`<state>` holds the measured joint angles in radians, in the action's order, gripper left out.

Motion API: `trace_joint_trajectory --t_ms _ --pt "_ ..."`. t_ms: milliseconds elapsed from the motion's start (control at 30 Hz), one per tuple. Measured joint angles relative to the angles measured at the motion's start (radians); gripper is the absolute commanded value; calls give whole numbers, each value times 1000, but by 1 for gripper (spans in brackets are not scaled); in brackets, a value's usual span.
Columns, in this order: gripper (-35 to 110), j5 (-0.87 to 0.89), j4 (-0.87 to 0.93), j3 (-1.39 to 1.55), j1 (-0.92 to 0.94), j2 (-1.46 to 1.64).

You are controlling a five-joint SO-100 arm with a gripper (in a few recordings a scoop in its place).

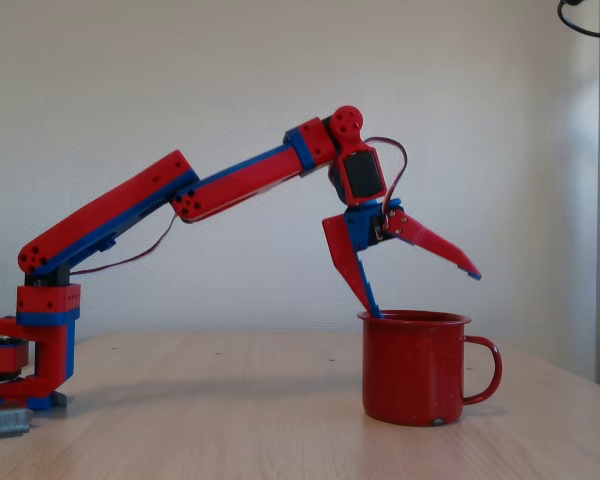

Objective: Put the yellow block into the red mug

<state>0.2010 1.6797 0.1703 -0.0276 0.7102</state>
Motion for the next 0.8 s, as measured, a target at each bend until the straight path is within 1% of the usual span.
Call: trace_joint_trajectory --t_ms 200,433,600,667,700,733,800 --pt "48 0 -46 58 0 189" --pt "48 -20 -118 204 0 348" --pt "31 -20 -189 354 3 523" --pt "14 -20 -221 428 15 589" --pt "3 -20 -225 465 18 623" --pt "0 -20 -239 499 20 657" --pt "0 -34 -256 568 15 719"
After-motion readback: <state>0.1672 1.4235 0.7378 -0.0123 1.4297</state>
